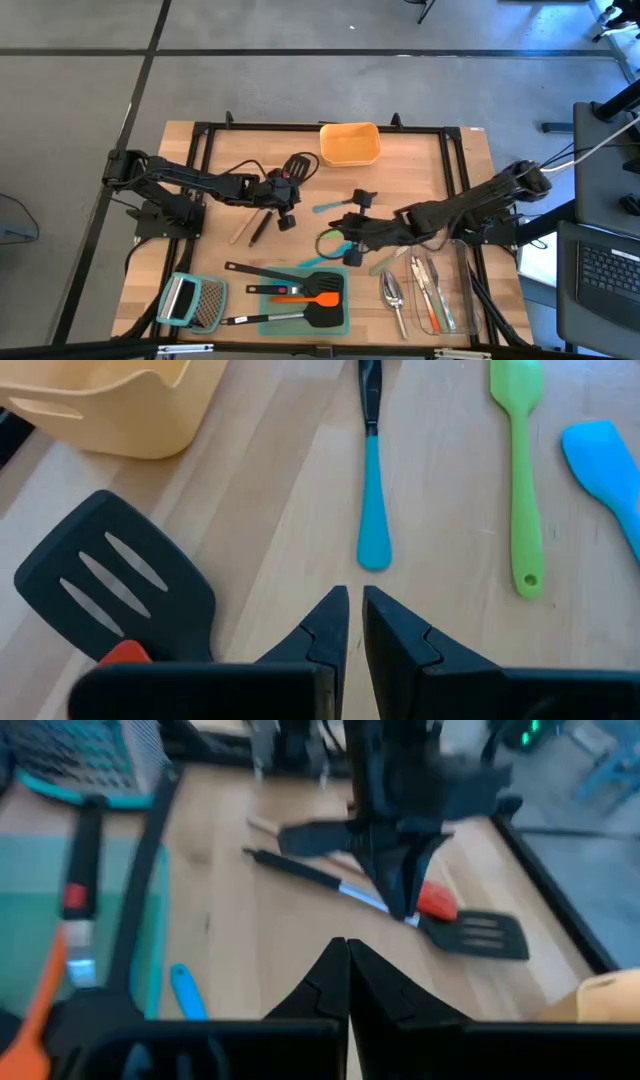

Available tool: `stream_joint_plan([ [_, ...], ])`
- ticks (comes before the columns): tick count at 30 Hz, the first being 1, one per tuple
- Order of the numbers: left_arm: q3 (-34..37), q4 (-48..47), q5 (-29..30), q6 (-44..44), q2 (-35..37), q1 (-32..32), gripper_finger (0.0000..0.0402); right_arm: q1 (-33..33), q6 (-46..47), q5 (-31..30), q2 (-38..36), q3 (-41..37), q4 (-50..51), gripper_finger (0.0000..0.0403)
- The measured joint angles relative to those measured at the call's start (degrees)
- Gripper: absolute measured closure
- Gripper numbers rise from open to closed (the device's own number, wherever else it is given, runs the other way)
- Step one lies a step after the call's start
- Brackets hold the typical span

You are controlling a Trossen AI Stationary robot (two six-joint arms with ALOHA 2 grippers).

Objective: Pick & Place Kitchen Items
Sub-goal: Put the black spatula into the blue bin

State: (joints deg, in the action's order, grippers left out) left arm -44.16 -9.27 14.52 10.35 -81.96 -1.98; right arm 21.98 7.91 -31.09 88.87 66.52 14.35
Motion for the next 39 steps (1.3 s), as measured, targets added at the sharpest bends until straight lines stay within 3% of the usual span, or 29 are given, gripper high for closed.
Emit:
stream_joint_plan([
  [8,0.11,-0.12,-0.02,0.04,-0.02,-0.06,0.0373,1.72,-1.94,-0.19,-12.16,-12.37,-8.96,0.04],
  [15,0.13,0.76,0.74,0.42,-0.02,-0.07,0.0372,-0.05,-2.4,-0.31,-23.77,-30.79,-39.55,0.04],
  [18,0.13,0.09,0.86,3.17,-0.02,-0.51,0.0373,-0.78,-2.52,-0.27,-25.36,-36.64,-54.18,0.04],
  [20,0.13,-0.81,0.95,7.77,-0.02,-1.12,0.0372,-1.03,-4.13,0.19,-25.5,-38.47,-58.37,0.04],
  [25,0.13,-9.55,1.66,25.66,-0.02,-3.31,0.0373,-1.05,-3.66,1.06,-25.54,-38.73,-58.79,0.04],
  [27,0.17,-15.1,-2.02,29.97,-0.02,-4.45,0.0372,-1.45,-3.85,3.26,-25.56,-38.71,-58.86,0.04],
  [33,0.02,-23.64,-17.03,31.12,-0.02,-5.43,0.0348,-3.27,-3.86,4.79,-27.14,-34.73,-51.77,0.0399],
  [39,-2.7,-29.27,-20.58,32.17,-0.02,-3.53,0.0286,-5.62,0.51,8.7,-27.44,-26.94,-32.0,0.0396],
])
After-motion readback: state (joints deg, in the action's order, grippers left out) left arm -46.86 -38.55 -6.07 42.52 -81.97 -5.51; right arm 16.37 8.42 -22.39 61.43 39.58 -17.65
